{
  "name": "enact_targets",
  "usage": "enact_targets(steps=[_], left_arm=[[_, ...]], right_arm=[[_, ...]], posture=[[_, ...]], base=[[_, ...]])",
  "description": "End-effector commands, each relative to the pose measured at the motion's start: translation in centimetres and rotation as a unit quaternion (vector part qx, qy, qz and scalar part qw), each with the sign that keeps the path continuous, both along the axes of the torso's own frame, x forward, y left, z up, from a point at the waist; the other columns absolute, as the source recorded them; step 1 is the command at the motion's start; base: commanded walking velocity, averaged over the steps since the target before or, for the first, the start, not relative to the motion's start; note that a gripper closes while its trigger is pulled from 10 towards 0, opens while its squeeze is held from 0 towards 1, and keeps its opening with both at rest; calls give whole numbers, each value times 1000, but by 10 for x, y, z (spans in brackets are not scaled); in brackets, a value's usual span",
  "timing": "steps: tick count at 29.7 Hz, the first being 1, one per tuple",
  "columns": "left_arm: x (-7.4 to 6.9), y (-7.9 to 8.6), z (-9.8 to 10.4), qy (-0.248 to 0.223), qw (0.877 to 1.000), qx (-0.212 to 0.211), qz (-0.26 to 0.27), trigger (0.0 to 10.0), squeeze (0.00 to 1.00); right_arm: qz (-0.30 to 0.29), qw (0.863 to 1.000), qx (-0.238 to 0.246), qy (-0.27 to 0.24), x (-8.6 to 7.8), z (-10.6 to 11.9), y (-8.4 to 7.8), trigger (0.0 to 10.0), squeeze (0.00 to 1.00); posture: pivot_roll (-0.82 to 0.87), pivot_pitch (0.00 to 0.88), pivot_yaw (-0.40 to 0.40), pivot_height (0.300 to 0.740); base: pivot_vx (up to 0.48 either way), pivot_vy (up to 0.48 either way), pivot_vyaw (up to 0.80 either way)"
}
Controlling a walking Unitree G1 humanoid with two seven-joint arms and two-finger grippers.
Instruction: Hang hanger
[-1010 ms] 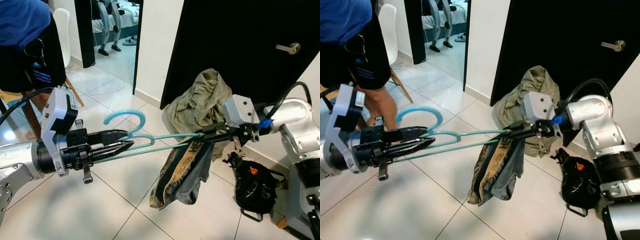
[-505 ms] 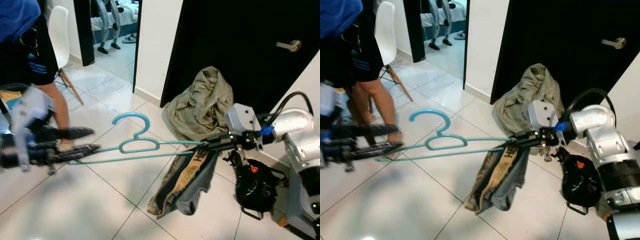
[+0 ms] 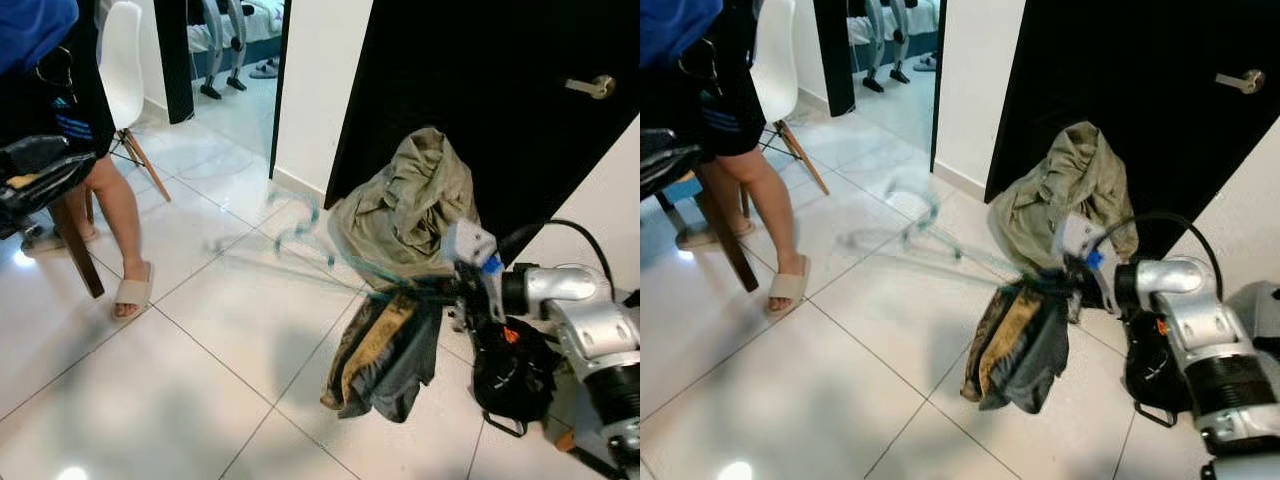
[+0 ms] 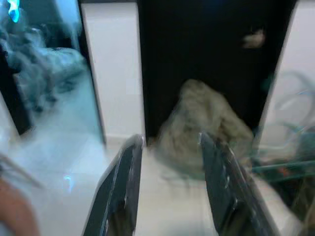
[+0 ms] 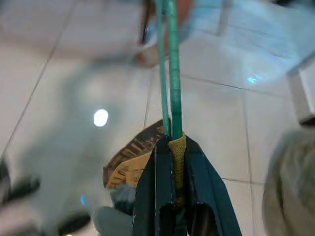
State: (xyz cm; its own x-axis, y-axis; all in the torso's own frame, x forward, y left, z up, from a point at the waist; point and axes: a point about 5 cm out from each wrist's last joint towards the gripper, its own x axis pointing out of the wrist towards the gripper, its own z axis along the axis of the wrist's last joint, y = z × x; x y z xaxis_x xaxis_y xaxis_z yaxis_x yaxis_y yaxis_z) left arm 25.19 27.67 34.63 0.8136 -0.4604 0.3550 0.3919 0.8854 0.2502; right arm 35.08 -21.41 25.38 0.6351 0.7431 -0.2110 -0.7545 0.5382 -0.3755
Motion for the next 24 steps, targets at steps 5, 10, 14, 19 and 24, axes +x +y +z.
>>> enact_targets(steps=[5, 10, 14, 19, 24], left_arm=[[7, -45, -76, 173, 985, -4, -22, 10000, 0], [24, -52, -127, 301, 949, -84, 48, 10000, 0], [31, -53, -135, 320, 940, -99, 70, 10000, 0], [44, -63, -150, 334, 935, -59, 103, 10000, 0], [60, -86, -162, 344, 934, -12, 97, 10000, 0]], right_arm=[[-67, 991, 111, -42, -3, 17, 6, 10000, 0], [-60, 981, 160, -89, -17, 30, 24, 10000, 0], [-46, 980, 168, -93, -22, 30, 31, 10000, 0], [-4, 977, 193, -90, -36, 28, 46, 10000, 0], [15, 969, 239, -66, -44, 16, 63, 10000, 0]], posture=[[-41, 237, -124, 740], [-42, 240, -110, 740], [-46, 241, -110, 740], [-45, 239, -114, 740], [-50, 242, -110, 740]], base=[[0, 0, 0], [0, 0, 0], [0, 0, 0], [0, 0, 0], [0, 0, 0]])
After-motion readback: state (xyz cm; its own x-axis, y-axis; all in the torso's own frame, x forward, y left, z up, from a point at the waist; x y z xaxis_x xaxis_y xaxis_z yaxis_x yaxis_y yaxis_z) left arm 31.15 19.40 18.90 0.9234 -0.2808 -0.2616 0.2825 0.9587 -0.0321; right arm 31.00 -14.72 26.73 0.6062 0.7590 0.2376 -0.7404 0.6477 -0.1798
